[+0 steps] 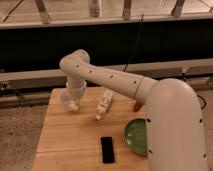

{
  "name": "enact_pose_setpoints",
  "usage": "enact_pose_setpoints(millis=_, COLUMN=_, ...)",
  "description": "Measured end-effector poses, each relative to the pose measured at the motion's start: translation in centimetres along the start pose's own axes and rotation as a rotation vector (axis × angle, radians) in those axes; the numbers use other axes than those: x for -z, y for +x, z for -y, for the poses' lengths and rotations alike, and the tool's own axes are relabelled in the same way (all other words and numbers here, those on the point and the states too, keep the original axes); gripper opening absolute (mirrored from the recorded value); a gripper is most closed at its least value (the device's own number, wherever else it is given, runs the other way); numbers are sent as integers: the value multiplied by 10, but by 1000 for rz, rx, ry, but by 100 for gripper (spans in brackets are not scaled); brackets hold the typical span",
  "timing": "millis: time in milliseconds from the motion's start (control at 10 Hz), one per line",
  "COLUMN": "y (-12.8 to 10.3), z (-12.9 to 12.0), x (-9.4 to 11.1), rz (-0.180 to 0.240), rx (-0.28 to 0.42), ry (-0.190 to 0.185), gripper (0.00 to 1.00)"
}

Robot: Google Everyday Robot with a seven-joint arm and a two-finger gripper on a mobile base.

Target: Place the white sponge in the ceramic cup

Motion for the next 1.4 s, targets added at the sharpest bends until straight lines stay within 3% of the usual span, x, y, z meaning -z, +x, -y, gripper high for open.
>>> enact_pose_setpoints(millis=400, y=21, z=22, x=2, rz=-23, rx=11, ry=11, gripper=0)
enact_pose_setpoints(millis=1400, y=37, z=56, x=-1, rz=-35, rx=23, ry=31, gripper=0)
